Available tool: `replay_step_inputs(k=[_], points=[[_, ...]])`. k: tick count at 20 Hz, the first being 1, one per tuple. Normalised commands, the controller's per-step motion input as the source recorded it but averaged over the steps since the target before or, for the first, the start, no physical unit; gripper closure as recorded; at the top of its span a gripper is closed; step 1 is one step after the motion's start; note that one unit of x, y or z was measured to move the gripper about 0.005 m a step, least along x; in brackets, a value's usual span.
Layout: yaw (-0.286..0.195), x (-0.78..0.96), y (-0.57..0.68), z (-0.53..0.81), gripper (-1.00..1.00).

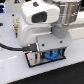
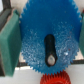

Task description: Insert the blue gear onto the right peg, followed by the red gear

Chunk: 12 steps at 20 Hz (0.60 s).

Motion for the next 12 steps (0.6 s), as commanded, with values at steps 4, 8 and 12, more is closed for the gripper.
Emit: replay_step_inputs(k=[4, 8, 12], points=[[0.000, -0.14, 0.08, 0.46, -1.00], [0.000, -0.27, 0.06, 0.37, -1.00], [0.000, -0.47, 0.07, 0.20, -1.00]])
